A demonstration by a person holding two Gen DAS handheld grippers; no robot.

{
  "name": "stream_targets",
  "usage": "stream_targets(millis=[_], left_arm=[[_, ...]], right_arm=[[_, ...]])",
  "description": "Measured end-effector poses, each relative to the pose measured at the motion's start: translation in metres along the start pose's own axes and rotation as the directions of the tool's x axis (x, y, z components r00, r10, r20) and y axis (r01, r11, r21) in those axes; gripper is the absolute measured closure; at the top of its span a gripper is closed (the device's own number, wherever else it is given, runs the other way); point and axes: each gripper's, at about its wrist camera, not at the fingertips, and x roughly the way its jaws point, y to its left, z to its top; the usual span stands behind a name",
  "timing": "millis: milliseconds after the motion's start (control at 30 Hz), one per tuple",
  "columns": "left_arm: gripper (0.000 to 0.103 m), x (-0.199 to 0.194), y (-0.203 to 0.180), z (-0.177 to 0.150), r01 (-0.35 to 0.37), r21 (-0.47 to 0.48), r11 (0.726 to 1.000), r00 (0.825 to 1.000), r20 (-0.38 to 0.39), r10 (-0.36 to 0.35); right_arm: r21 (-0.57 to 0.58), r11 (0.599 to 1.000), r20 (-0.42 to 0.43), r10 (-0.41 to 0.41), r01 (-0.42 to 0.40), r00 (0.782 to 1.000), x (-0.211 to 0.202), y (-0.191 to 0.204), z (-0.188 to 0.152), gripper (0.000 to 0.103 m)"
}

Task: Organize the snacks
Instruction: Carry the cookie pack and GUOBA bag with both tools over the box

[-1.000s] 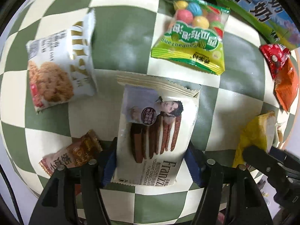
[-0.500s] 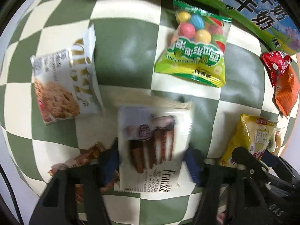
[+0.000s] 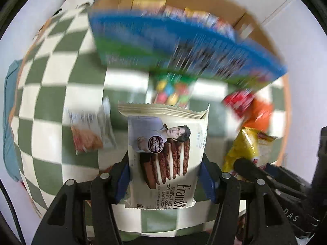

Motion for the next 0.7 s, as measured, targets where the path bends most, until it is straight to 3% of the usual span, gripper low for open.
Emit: stream_targets(millis=[167,367,533,700], left_arm=[[0.046,-0.053,-0.019,0.047,0.054,0.036,0.998,0.996,0.072,-0.056],[0.046,-0.063,-0.024,0.118,-0.021,0.079,0.997,0.997,0.080,0.015],[0.046,-0.034,-0.014,0.184,-0.110,0.088,0.990,0.994,-0.005,0.110],[0.046,0.014,0.000,0.221,-0.150,0.076,0.986,0.979,-0.128,0.159]], right_arm=[[-0.015,0.993,0.083,0.114,-0.113,0.990,-0.049,0.010,0.058,0.053],[-0.048,0.990,0.138,0.136,-0.130,0.981,-0.066,0.028,0.136,0.053],[-0.036,0.991,0.066,0.135,-0.133,0.989,-0.024,0.043,0.200,0.053],[-0.009,0.992,-0.050,0.129,-0.129,0.990,0.033,0.051,0.226,0.053]])
